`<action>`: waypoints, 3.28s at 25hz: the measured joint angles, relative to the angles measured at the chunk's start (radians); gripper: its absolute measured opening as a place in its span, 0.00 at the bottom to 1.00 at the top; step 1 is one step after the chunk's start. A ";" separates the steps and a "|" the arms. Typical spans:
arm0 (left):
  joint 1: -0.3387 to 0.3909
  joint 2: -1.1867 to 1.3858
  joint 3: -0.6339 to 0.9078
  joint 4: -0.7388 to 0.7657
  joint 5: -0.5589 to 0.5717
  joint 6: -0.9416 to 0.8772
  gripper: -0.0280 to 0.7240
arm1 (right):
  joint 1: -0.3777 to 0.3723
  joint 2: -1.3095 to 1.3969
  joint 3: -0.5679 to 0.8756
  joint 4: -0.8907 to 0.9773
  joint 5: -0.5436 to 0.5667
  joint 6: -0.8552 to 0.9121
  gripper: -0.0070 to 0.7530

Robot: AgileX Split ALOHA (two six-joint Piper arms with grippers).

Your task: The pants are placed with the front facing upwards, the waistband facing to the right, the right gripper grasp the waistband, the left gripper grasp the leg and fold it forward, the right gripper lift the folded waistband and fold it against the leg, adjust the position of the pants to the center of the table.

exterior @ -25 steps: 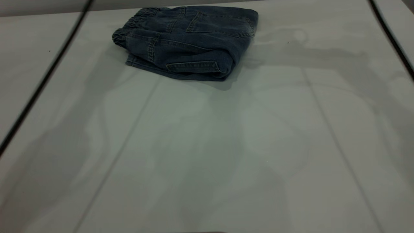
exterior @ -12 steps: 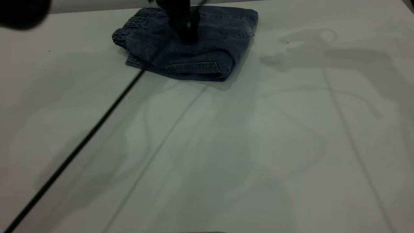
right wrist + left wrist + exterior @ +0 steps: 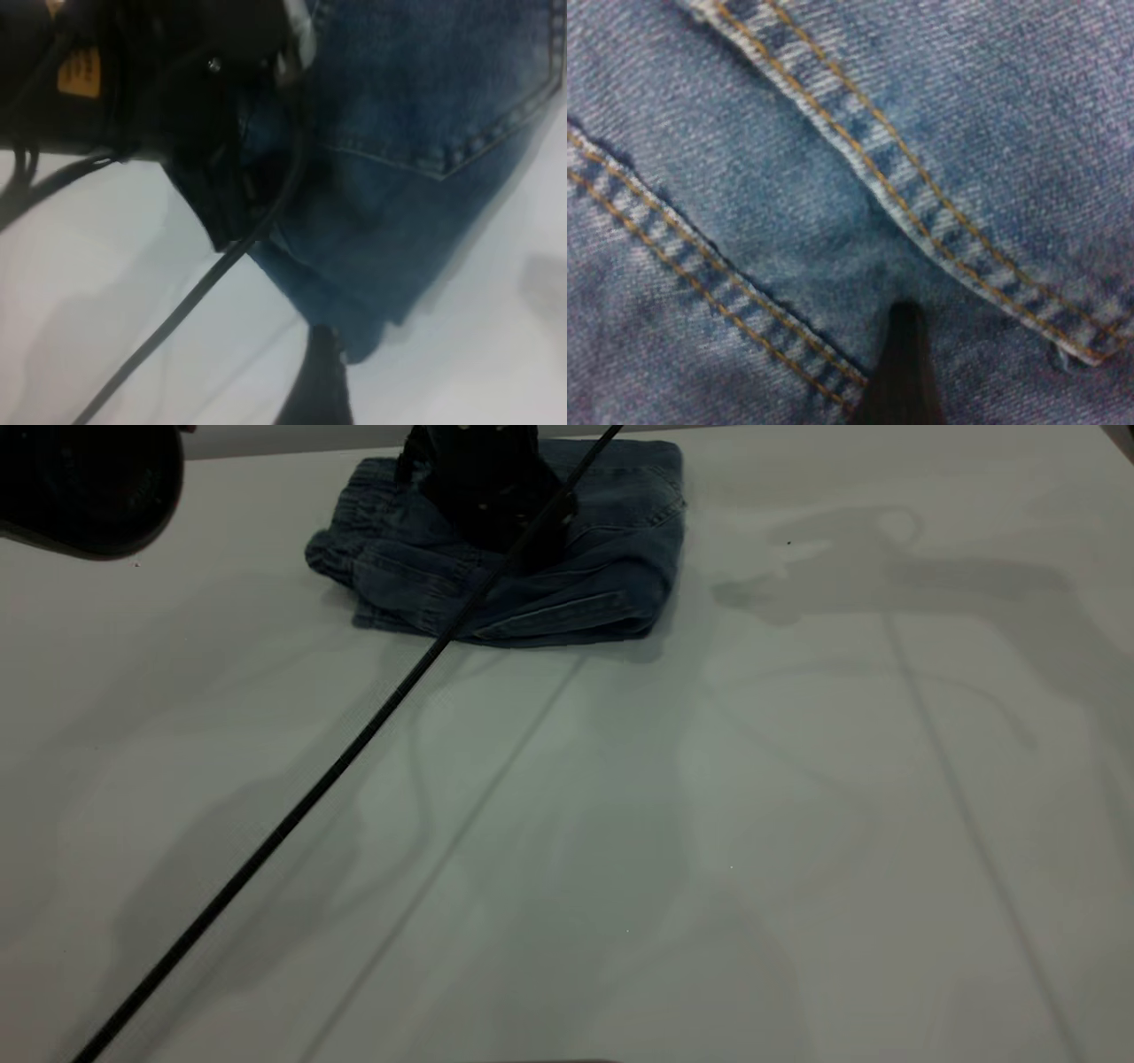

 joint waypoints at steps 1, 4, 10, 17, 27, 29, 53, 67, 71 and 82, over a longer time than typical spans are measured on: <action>-0.008 0.000 0.000 0.005 0.000 -0.047 0.82 | 0.000 0.000 0.000 0.000 0.000 0.000 0.77; -0.033 -0.007 0.000 0.012 0.000 -0.117 0.82 | 0.000 0.000 0.000 0.000 0.000 0.000 0.77; -0.056 -0.036 0.005 0.014 0.000 -0.098 0.82 | -0.002 0.000 0.000 0.000 -0.002 0.000 0.77; -0.057 -0.134 0.010 0.142 0.000 -0.094 0.82 | -0.017 0.000 -0.049 -0.001 0.016 0.000 0.77; -0.057 -0.016 0.010 0.109 -0.151 -0.220 0.82 | -0.023 0.000 -0.103 0.015 0.050 0.003 0.77; -0.057 -0.002 0.009 0.105 -0.150 -0.226 0.82 | -0.023 0.000 -0.103 0.016 0.053 0.003 0.77; -0.057 -0.241 0.014 0.112 0.000 -0.202 0.82 | -0.023 -0.073 -0.103 -0.044 0.041 0.022 0.77; -0.058 -0.693 0.273 0.120 0.000 -0.205 0.82 | -0.023 -0.457 -0.104 -0.176 0.260 0.205 0.77; -0.058 -0.888 0.477 0.156 0.000 -0.204 0.82 | -0.023 -0.570 -0.072 -0.241 0.263 0.297 0.77; -0.058 -1.471 1.045 0.185 0.000 -0.221 0.82 | -0.023 -0.976 0.403 -0.273 0.270 0.333 0.77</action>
